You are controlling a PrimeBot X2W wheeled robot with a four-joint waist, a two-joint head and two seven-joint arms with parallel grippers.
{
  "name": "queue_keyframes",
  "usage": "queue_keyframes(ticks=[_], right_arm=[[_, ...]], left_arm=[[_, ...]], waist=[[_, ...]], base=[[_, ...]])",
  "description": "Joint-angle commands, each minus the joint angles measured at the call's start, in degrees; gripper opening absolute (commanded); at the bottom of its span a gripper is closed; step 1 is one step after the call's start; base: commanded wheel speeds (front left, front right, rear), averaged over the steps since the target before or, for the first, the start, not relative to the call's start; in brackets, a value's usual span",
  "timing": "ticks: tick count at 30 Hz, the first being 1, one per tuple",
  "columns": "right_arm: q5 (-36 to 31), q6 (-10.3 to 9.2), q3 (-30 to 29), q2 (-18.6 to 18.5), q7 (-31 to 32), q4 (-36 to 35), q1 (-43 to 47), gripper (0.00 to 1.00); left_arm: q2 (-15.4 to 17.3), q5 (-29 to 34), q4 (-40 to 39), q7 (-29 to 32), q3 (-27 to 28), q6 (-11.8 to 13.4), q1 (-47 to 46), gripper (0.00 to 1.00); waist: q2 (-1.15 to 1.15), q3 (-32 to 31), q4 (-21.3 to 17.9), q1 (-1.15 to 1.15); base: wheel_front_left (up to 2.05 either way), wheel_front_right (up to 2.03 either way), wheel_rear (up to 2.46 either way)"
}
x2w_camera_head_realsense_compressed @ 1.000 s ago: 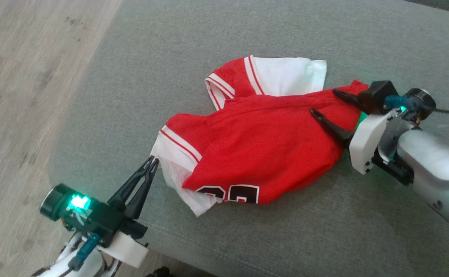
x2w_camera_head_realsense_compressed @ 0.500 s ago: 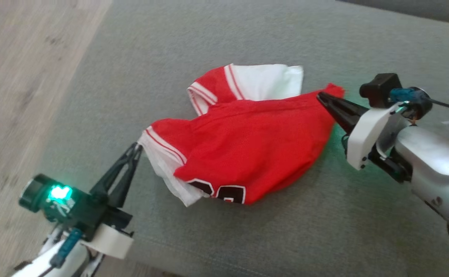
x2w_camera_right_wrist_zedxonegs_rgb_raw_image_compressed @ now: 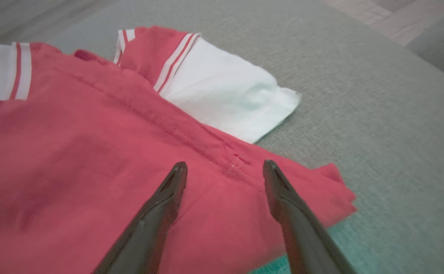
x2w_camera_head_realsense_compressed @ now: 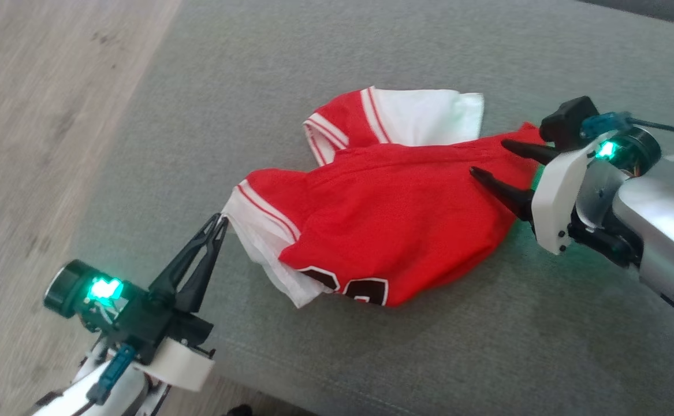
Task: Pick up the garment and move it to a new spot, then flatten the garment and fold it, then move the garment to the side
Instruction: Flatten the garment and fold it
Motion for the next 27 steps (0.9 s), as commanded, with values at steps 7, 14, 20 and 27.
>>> queue_keyframes(ticks=[7, 14, 20, 27], right_arm=[[-1.2, 0.37, -0.5, -2.1, 8.6, -0.8, 2.4, 0.55], [2.1, 0.37, -0.5, -2.5, 9.0, -1.9, 1.7, 0.00], [9.1, 0.37, -3.0, -0.5, -6.6, 0.9, -2.1, 0.00], [13.7, 0.37, -4.0, -2.7, -19.2, 1.7, -3.4, 0.00]], left_arm=[[0.2, 0.6, 0.5, -0.7, 2.2, -0.8, -2.9, 0.00], [0.4, 1.1, 0.4, -0.7, 3.6, -0.8, -3.1, 0.00], [1.8, 3.2, -3.4, -0.7, 7.3, -0.2, -3.3, 0.00], [4.0, 4.4, -12.1, -0.7, 14.4, -0.2, -3.3, 0.00]], waist=[[0.00, 1.3, 2.4, 0.00], [0.00, 0.5, 1.2, 0.00], [0.00, -1.6, -2.5, 0.00], [0.00, -5.6, -8.7, 0.00]], base=[[0.00, 0.00, 0.00], [0.00, 0.00, 0.00], [0.00, 0.00, 0.00], [0.00, 0.00, 0.00]])
